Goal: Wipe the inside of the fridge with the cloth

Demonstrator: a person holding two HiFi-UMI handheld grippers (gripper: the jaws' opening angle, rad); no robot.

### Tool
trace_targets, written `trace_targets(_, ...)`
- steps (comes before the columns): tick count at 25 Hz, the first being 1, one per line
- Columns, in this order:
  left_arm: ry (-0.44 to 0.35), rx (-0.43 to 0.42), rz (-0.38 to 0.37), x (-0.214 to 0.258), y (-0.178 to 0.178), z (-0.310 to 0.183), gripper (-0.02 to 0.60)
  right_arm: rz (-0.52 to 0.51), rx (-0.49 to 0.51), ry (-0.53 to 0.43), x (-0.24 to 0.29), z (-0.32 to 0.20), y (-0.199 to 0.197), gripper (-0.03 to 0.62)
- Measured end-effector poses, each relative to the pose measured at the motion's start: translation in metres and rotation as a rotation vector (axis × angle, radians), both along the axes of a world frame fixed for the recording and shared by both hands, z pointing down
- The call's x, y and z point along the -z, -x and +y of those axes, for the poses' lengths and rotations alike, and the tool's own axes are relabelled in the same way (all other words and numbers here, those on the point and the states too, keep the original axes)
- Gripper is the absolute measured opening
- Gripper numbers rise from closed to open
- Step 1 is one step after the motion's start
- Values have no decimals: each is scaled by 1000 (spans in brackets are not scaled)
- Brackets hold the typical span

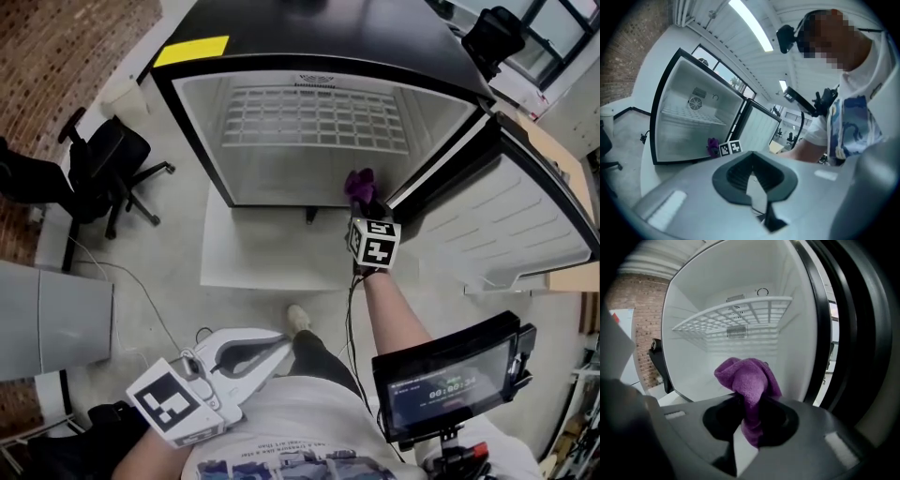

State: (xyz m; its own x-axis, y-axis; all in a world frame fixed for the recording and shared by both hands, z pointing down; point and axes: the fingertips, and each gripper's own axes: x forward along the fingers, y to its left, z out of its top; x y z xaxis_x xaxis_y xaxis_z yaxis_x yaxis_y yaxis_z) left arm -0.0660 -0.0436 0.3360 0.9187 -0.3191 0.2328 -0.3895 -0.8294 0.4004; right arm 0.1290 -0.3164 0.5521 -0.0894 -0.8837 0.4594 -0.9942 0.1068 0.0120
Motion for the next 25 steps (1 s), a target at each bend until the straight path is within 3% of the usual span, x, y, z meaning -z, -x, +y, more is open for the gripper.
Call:
trace_targets(4, -1, 36, -29, -6, 15, -1, 8, -37, 28, 35, -17, 1, 23, 74)
trace_targets(25, 22, 282, -53, -10, 84, 11, 8, -148, 396, 77, -29, -3, 245, 74)
